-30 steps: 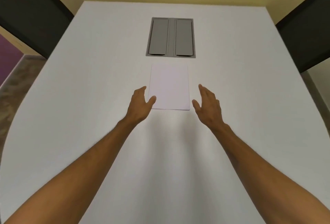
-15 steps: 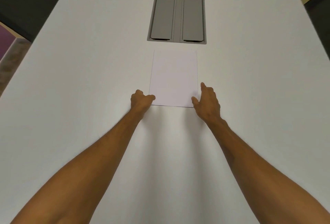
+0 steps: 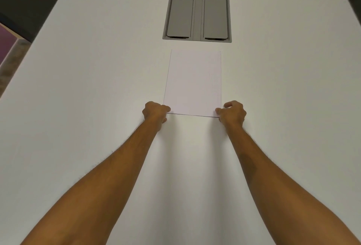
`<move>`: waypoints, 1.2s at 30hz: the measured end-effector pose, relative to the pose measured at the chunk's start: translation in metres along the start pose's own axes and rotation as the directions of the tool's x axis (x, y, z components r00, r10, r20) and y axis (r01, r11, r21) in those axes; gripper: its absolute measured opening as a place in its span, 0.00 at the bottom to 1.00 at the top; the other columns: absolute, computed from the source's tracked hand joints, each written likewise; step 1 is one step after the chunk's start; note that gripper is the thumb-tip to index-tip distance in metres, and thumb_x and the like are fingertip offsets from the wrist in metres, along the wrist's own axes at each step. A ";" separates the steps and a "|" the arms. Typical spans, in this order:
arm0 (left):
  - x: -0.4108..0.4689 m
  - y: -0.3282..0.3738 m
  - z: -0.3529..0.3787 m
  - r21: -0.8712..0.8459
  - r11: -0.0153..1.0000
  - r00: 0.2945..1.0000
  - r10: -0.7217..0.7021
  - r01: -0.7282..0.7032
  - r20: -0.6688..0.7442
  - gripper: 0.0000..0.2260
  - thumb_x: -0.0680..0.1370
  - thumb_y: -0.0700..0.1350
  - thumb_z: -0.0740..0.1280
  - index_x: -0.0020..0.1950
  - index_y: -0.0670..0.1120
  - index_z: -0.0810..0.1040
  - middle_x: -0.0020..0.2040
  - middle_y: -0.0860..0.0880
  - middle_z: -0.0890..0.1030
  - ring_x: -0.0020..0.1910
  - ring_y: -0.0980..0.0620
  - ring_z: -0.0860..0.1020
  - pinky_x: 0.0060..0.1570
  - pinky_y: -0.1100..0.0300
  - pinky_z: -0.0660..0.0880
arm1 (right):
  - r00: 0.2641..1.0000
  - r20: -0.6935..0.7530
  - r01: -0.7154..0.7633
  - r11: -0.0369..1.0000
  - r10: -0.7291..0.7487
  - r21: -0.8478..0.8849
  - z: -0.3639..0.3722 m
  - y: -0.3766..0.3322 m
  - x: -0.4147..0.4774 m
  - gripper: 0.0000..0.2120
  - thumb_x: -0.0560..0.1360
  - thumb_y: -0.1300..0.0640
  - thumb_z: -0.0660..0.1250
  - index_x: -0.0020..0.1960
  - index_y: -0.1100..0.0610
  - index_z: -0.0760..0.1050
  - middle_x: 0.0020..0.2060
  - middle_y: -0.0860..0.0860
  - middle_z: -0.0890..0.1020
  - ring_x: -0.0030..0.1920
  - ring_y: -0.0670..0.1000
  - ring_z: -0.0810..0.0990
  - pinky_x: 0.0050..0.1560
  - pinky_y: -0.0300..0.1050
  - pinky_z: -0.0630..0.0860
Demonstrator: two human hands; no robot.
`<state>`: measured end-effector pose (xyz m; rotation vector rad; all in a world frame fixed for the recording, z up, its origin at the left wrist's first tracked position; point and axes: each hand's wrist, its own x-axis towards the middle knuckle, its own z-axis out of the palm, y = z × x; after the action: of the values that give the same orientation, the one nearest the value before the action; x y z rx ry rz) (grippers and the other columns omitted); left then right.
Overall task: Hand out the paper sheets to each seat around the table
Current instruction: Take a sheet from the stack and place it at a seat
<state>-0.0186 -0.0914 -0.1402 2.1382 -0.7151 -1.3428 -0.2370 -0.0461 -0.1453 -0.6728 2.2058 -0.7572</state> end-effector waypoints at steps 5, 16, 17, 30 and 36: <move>0.001 -0.002 -0.001 -0.008 1.000 0.999 -0.008 0.008 -0.040 0.09 0.70 0.32 0.78 0.41 0.39 0.78 0.41 0.42 0.82 0.27 0.50 0.76 0.44 0.49 0.85 | 0.997 -0.014 -0.079 0.993 0.080 0.085 -0.002 -0.003 0.001 0.11 0.67 0.65 0.78 0.46 0.60 0.80 0.48 0.57 0.85 0.49 0.60 0.85 0.54 0.55 0.82; -0.001 -0.008 -0.002 0.011 0.999 0.995 0.052 -0.051 -0.082 0.08 0.71 0.30 0.73 0.36 0.41 0.80 0.39 0.42 0.83 0.27 0.49 0.79 0.39 0.53 0.85 | 0.997 -0.046 -0.066 0.996 0.069 0.059 -0.005 0.002 0.000 0.13 0.68 0.67 0.78 0.35 0.56 0.75 0.41 0.57 0.86 0.41 0.59 0.87 0.50 0.56 0.84; -0.001 -0.009 -0.002 0.020 0.998 0.993 0.066 -0.064 -0.094 0.08 0.71 0.30 0.73 0.36 0.41 0.80 0.39 0.42 0.83 0.27 0.49 0.79 0.39 0.54 0.85 | 0.997 -0.051 -0.062 0.996 0.066 0.064 -0.006 0.002 -0.001 0.13 0.69 0.66 0.78 0.35 0.56 0.75 0.40 0.57 0.86 0.40 0.58 0.87 0.50 0.56 0.84; -0.009 -0.014 -0.001 -0.152 0.986 0.994 0.086 -0.076 0.062 0.05 0.75 0.32 0.71 0.46 0.40 0.78 0.44 0.42 0.83 0.31 0.47 0.83 0.47 0.52 0.85 | 0.993 -0.087 -0.074 0.989 0.085 0.125 -0.012 0.007 -0.010 0.07 0.70 0.60 0.78 0.41 0.55 0.80 0.41 0.55 0.85 0.42 0.58 0.83 0.49 0.53 0.82; -0.017 -0.016 -0.003 -0.215 0.971 0.990 0.118 -0.100 0.073 0.07 0.77 0.31 0.68 0.45 0.43 0.76 0.41 0.43 0.82 0.31 0.48 0.85 0.47 0.53 0.84 | 0.996 -0.070 -0.037 0.974 0.053 0.223 -0.023 0.012 -0.014 0.05 0.71 0.61 0.77 0.43 0.56 0.81 0.36 0.49 0.81 0.36 0.51 0.80 0.39 0.41 0.76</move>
<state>-0.0198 -0.0683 -0.1391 1.8582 -0.6801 -1.3925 -0.2481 -0.0215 -0.1341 -0.4884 2.1545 -1.0016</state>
